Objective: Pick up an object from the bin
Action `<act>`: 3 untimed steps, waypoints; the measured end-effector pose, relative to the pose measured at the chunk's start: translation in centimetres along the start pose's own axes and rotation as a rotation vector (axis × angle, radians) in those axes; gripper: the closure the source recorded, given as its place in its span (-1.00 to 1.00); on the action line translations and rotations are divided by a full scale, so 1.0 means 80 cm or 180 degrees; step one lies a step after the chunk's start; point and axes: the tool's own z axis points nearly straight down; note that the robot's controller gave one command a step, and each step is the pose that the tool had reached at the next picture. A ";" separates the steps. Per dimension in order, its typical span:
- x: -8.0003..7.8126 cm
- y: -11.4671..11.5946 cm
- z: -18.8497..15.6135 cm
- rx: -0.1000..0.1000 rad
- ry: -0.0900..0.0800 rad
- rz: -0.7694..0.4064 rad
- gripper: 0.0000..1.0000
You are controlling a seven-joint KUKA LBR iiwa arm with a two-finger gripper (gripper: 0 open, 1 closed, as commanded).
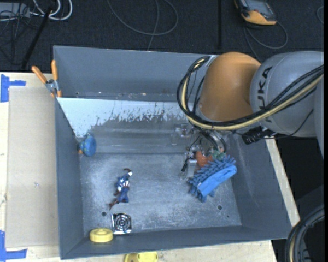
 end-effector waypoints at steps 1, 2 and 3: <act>-0.002 0.000 -0.006 0.0000 -0.0023 0.0001 -1.00; 0.023 -0.018 0.017 0.0001 -0.0052 -0.0274 -1.00; 0.036 -0.064 0.052 0.0002 -0.0016 -0.0472 -1.00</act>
Offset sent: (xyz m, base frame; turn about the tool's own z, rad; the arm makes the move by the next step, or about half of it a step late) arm -0.0593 -0.0516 -0.0532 -0.2278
